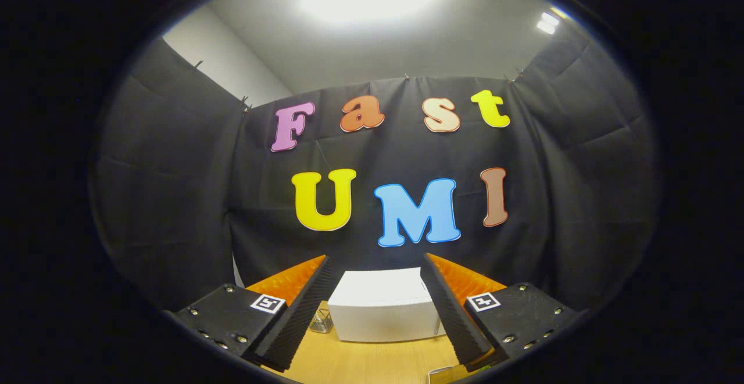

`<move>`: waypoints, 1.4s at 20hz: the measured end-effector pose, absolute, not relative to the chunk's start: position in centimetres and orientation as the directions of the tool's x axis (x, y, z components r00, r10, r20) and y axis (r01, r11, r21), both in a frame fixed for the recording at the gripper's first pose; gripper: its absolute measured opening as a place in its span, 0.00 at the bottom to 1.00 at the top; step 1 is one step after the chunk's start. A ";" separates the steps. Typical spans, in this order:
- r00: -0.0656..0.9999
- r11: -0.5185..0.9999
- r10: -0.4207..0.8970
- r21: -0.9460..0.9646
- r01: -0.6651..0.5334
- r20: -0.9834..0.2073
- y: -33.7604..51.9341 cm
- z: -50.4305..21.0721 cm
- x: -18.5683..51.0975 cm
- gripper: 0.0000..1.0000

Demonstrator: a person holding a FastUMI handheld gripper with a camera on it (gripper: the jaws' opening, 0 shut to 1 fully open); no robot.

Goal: Open the microwave, put the food inside, and close the microwave door.

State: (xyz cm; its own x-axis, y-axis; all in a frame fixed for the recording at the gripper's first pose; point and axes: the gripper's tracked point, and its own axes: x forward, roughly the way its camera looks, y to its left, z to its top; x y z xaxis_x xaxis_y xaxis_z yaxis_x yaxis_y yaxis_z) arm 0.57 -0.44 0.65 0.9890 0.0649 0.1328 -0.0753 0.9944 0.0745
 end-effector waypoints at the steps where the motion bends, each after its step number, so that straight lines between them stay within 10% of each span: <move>1: 0.988 0.994 0.062 0.081 -0.074 0.140 -0.8 0.1 0.9 0.98; 28: 0.995 0.998 -0.040 -0.051 0.035 -0.094 -14.3 -27.7 23.0 0.95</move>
